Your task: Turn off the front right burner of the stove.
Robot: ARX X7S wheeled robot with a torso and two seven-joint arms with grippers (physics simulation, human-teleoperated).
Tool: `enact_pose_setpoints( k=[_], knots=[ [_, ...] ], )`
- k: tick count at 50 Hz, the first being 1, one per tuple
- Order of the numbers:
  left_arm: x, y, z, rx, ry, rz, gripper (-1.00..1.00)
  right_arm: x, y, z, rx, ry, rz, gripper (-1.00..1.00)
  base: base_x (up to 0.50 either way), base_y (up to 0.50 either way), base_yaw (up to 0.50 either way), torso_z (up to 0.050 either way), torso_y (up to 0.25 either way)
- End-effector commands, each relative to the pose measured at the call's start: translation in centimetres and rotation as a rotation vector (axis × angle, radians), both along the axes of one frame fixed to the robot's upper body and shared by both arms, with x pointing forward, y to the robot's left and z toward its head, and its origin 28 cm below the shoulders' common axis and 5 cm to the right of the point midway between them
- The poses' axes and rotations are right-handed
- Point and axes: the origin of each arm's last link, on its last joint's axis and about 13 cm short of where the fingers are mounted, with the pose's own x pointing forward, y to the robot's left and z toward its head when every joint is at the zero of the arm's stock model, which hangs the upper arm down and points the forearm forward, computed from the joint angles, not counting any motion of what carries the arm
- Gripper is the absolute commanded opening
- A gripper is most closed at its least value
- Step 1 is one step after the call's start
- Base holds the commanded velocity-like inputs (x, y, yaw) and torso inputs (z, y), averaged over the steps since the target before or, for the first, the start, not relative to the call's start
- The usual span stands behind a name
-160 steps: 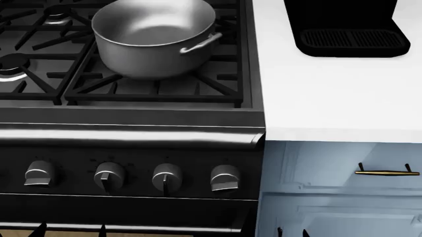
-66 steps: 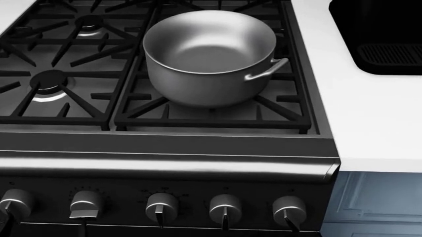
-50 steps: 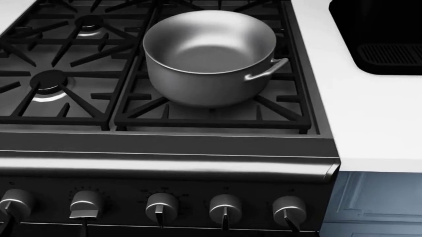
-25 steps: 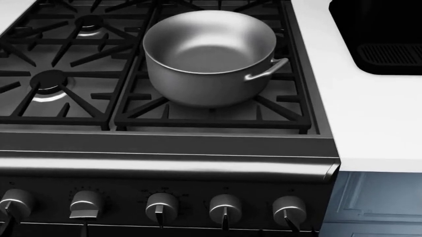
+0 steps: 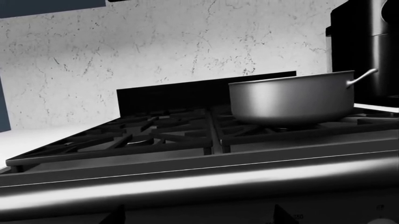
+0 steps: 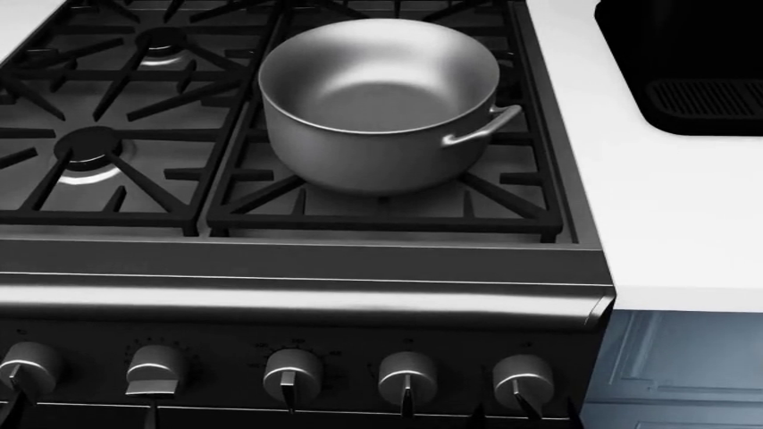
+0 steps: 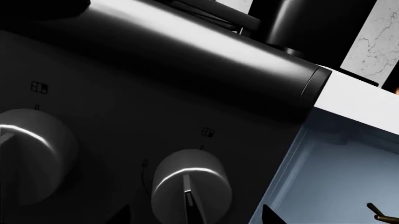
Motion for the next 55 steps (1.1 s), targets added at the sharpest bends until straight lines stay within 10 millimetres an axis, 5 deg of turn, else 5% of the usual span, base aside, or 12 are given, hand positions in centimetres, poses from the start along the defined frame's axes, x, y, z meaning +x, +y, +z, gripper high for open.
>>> enact_pose_setpoints(
  k=[1,54,55],
  knots=[
    [0.0,0.0,0.0,0.002,-0.003,-0.002,1.0,0.7,-0.1,-0.1,-0.002,0.005,-0.007,1.0,0.0,0.0,0.0,0.0,0.0],
    [0.0,0.0,0.0,0.001,-0.008,-0.007,1.0,2.4,0.2,-0.3,-0.009,0.014,-0.006,1.0,0.0,0.0,0.0,0.0,0.0],
    [0.0,0.0,0.0,0.0,-0.009,-0.007,1.0,2.3,0.2,-0.3,-0.007,0.012,-0.004,-1.0,0.0,0.0,0.0,0.0,0.0]
  ],
)
